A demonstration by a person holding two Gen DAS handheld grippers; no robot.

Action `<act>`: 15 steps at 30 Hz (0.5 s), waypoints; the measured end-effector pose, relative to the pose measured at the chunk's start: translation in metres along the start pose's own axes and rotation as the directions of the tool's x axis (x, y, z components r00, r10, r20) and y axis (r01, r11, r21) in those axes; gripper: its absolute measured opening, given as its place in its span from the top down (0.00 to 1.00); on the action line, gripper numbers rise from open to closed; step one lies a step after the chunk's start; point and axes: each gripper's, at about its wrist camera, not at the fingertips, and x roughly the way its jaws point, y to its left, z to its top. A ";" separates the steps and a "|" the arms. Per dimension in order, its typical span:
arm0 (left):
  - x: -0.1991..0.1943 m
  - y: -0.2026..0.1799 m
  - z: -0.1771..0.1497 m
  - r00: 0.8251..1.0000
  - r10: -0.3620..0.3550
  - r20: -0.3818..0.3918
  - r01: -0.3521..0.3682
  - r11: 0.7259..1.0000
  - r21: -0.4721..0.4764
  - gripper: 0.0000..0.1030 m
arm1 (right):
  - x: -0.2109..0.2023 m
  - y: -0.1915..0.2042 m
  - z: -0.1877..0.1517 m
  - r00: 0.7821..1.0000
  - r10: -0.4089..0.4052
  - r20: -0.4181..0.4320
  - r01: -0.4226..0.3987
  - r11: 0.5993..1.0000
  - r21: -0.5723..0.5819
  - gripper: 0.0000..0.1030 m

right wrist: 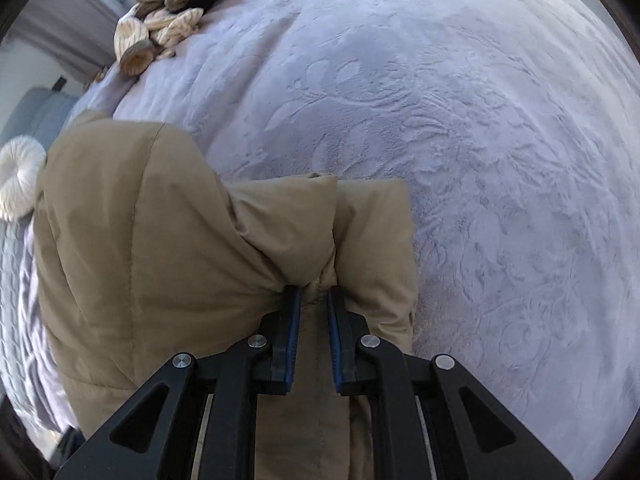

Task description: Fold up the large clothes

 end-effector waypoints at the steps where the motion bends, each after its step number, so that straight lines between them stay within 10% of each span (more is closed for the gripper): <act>1: 0.000 0.000 0.001 1.000 0.001 -0.004 -0.001 1.000 -0.004 0.04 | -0.003 0.000 0.000 1.000 -0.002 -0.003 0.002 1.000 0.002 0.85; 15: -0.001 0.010 0.002 1.000 -0.008 -0.014 0.008 1.000 -0.017 0.04 | -0.085 0.008 -0.054 1.000 0.010 -0.005 -0.010 1.000 -0.020 0.83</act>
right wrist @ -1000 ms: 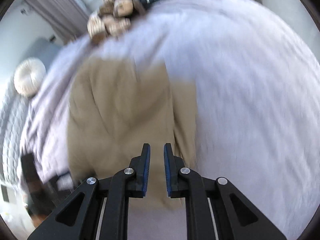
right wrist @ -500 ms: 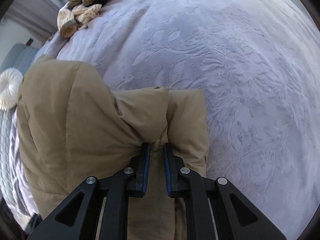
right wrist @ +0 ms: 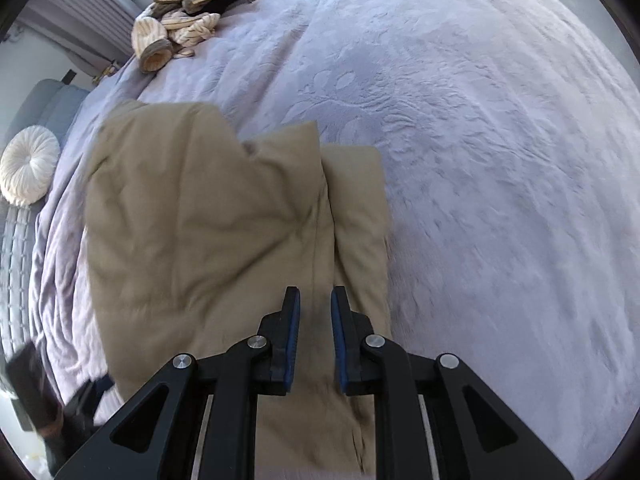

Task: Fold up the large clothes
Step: 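Open both tools and lift them away from the folded coat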

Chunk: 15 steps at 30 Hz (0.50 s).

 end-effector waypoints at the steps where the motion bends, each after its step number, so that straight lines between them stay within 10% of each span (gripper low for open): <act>1: 0.000 0.001 0.000 1.000 -0.001 -0.001 0.001 1.000 -0.001 0.04 | -0.004 0.001 -0.004 1.000 0.001 0.000 -0.001 1.000 -0.002 0.83; 15: -0.050 -0.002 0.003 1.000 -0.002 0.012 0.002 1.000 0.006 0.04 | -0.047 0.005 -0.064 0.998 0.038 -0.059 -0.036 0.999 0.031 0.83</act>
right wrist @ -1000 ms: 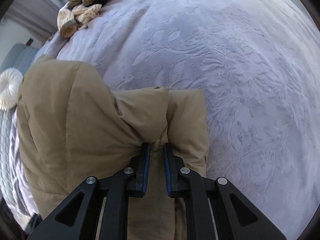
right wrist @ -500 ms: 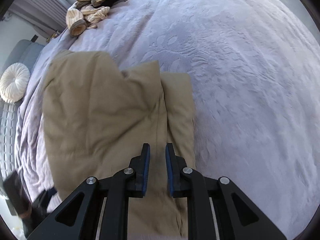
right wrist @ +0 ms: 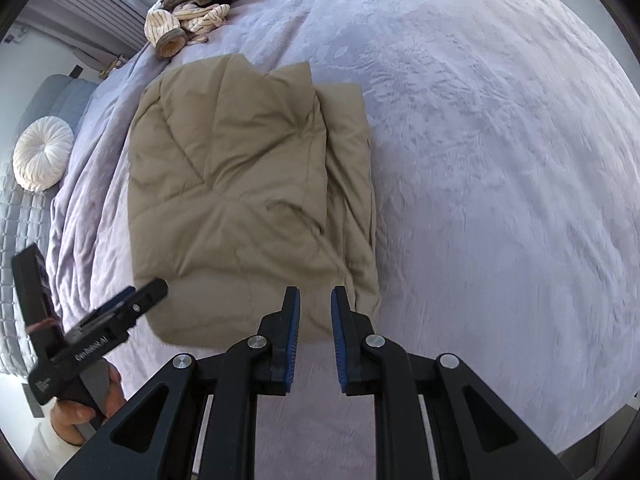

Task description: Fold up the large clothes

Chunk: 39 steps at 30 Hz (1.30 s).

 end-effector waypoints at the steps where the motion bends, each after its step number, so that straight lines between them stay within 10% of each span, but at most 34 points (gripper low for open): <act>1: -0.007 0.000 -0.002 1.000 0.002 0.001 -0.002 1.000 0.000 0.04 | -0.002 0.002 -0.003 1.000 0.001 -0.002 -0.001 1.000 -0.003 0.83; 6: -0.034 -0.004 -0.017 1.000 0.031 -0.006 -0.031 0.999 0.021 0.04 | -0.015 0.012 -0.015 1.000 -0.002 -0.003 0.002 1.000 -0.026 0.80; 20: -0.120 -0.010 -0.057 0.986 0.138 0.094 -0.137 0.990 -0.011 0.01 | -0.071 0.060 -0.040 0.997 -0.010 0.076 0.019 0.992 -0.128 0.20; 39: -0.190 -0.012 -0.068 0.954 0.220 0.203 -0.210 0.975 -0.068 0.01 | -0.134 0.099 -0.058 0.962 -0.146 0.231 0.191 0.964 -0.184 0.16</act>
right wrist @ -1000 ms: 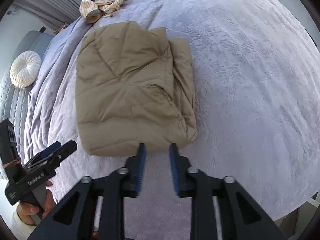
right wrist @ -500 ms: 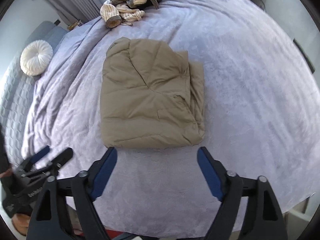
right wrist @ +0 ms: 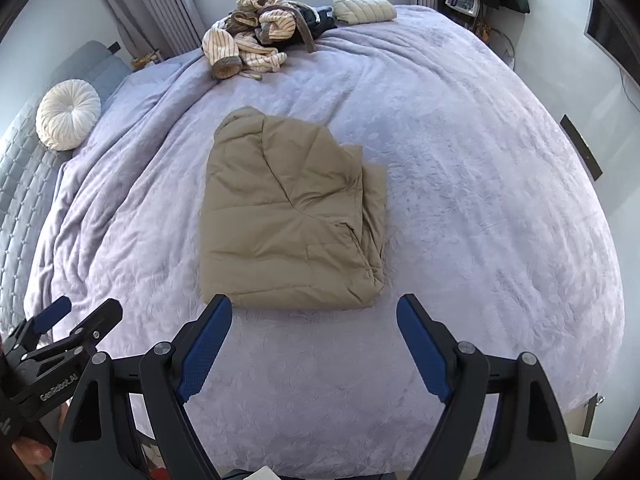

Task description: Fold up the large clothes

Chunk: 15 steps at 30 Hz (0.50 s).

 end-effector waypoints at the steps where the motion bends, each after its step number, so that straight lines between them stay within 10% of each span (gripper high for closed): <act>1: -0.003 0.001 0.000 1.000 -0.001 0.004 0.001 1.000 -0.002 0.01 | -0.001 0.001 0.001 1.000 -0.006 0.003 0.006 1.000 -0.003 0.16; 15: -0.021 -0.005 -0.002 1.000 -0.005 0.025 0.005 1.000 0.018 0.01 | -0.013 0.006 0.003 0.999 -0.038 0.032 0.038 0.999 -0.009 0.16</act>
